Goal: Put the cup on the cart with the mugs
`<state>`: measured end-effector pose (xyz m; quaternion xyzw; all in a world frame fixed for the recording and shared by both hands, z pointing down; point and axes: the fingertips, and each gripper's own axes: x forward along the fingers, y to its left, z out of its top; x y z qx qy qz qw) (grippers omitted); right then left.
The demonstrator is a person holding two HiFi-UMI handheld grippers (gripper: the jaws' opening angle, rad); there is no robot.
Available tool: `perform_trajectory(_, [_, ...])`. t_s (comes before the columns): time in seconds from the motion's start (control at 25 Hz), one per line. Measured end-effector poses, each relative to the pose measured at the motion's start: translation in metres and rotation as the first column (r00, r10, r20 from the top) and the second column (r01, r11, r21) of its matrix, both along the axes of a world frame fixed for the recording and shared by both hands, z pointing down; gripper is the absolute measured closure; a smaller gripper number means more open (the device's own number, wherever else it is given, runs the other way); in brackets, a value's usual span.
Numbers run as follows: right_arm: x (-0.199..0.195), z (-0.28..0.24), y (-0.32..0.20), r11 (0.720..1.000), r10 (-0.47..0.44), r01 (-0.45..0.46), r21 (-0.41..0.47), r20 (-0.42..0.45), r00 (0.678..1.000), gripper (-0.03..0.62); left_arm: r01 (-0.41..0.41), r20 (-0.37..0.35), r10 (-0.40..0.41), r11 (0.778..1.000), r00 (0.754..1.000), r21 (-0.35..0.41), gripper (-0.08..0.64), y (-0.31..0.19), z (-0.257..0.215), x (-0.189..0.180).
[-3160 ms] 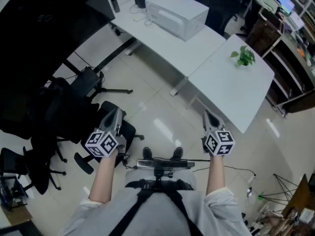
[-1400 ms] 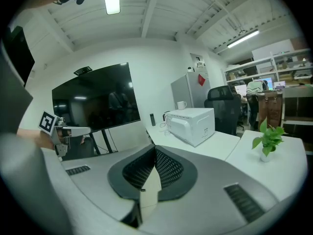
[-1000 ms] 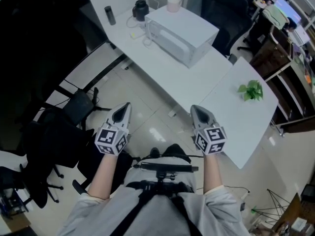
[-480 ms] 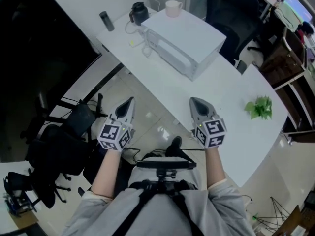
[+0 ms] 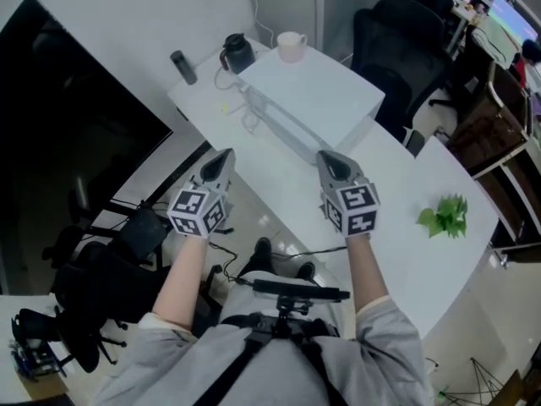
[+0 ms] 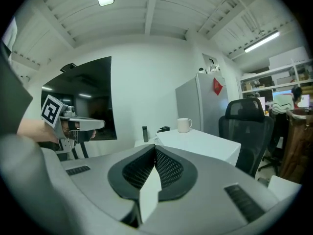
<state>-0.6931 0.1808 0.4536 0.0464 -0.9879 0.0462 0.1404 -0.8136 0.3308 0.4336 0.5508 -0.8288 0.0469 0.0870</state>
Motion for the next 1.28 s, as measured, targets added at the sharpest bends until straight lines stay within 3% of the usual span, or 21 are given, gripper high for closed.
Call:
perform_trajectory(0.28, [-0.061,-0.015,-0.040,0.996,0.067,-0.066,0.056,-0.025,0.997,0.606,-0.073,0.040,0.072,0.997,0.997,0.027,0.560,-0.073,-0.021,-0.081])
perform_trajectory(0.44, [-0.101,-0.015,-0.068,0.991,0.126,-0.124,0.045,-0.039,0.991,0.606,-0.142,0.038,0.141,0.989,0.989,0.040,0.560,-0.117,-0.024,-0.124])
perform_trajectory(0.68, [-0.161,-0.005,-0.098,0.983,0.170,-0.162,0.089,-0.098,0.981,0.606,-0.214,-0.014,0.215,0.977,0.977,0.007,0.549,-0.179,-0.007,-0.186])
perform_trajectory(0.96, [-0.211,0.003,-0.127,0.979,0.197,-0.188,0.077,-0.133,0.971,0.606,-0.315,-0.060,0.311,0.946,0.949,-0.080,0.307,-0.249,0.019,-0.223])
perform_trajectory(1.28, [-0.244,0.020,-0.156,0.970,0.243,-0.239,0.046,-0.168,0.955,0.606,-0.373,-0.097,0.363,0.920,0.927,-0.122,0.121,-0.315,0.044,-0.254])
